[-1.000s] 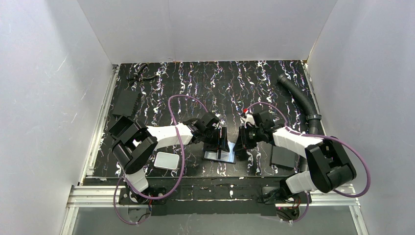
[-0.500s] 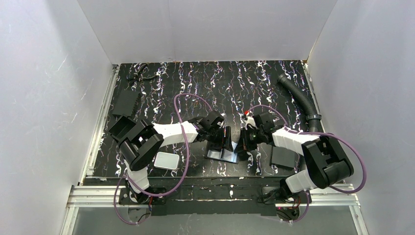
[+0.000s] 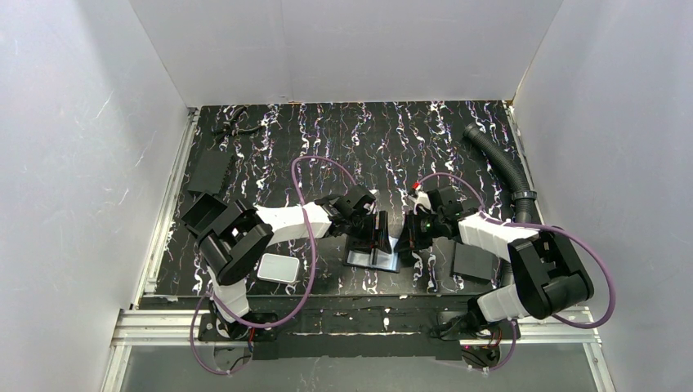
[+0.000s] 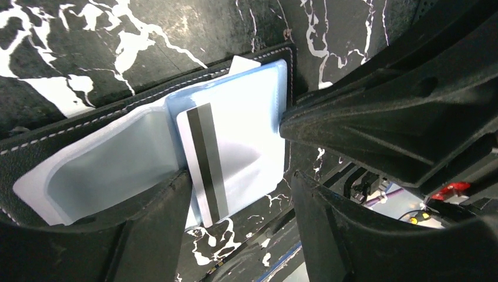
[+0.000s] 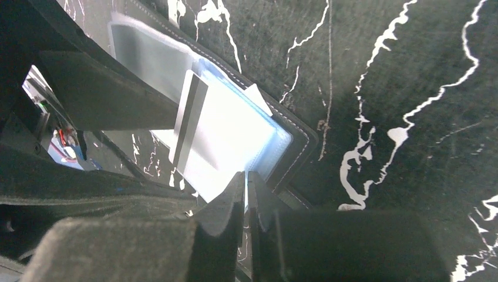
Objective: Put the credit cards into the card holder
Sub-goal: Insert the credit card into the card holder, then turn over the card slot in the card holder.
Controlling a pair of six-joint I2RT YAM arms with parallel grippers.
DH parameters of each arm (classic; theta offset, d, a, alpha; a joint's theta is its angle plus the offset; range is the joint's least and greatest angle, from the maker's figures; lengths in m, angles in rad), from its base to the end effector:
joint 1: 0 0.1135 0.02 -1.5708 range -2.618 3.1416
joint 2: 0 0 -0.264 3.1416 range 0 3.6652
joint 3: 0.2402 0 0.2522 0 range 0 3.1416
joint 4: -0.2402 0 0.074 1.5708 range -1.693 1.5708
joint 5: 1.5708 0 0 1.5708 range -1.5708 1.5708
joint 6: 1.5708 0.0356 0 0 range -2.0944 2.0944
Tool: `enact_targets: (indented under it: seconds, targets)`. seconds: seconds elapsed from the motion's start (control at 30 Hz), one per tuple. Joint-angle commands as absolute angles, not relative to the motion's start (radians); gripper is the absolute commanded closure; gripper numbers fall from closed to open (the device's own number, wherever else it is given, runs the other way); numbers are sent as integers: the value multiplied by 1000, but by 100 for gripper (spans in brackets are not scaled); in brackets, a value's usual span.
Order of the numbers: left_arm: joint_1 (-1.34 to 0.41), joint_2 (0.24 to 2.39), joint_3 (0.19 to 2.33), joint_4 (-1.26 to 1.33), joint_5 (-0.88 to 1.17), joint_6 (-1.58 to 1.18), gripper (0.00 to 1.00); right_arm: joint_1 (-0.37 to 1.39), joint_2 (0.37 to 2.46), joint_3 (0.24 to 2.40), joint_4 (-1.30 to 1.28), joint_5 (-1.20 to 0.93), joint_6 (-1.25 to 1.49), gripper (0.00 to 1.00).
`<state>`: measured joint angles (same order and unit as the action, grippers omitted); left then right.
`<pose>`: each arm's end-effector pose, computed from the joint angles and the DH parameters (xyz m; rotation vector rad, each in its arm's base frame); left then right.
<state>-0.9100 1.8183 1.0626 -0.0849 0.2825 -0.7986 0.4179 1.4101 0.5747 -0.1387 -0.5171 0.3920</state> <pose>0.2231 -0.3032 0.1645 0.2949 2.6702 -1.0237 0.2173 0.1157 0.1459 -0.2482 2.6299 0.9590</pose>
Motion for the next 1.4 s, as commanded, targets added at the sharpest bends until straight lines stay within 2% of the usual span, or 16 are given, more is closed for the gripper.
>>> enact_targets:
  seconds: [0.0,0.27,0.43,0.63,0.77,0.83,1.07,1.37]
  targets:
    - [-926,1824,1090,-106,326,-796,38,407,1400,566,-124,-524,393,87]
    - [-958,1879,1138,-70,359,-823,37,408,1443,549,-36,-584,437,88]
    - [-955,1851,1129,-125,302,-804,35,404,1418,567,-102,-563,410,88]
    - [-932,1806,1059,-116,308,-796,35,339,1355,567,-211,-555,352,76]
    - [-928,1802,1031,-87,317,-807,42,305,1346,554,-212,-629,352,70]
    - [-926,1816,1031,-87,317,-809,50,298,1343,550,-205,-657,372,68]
    - [-924,1834,1016,-105,282,-806,74,293,1321,545,-183,-686,410,69]
    - [-919,1850,983,-111,260,-810,84,290,1335,522,-181,-681,394,71]
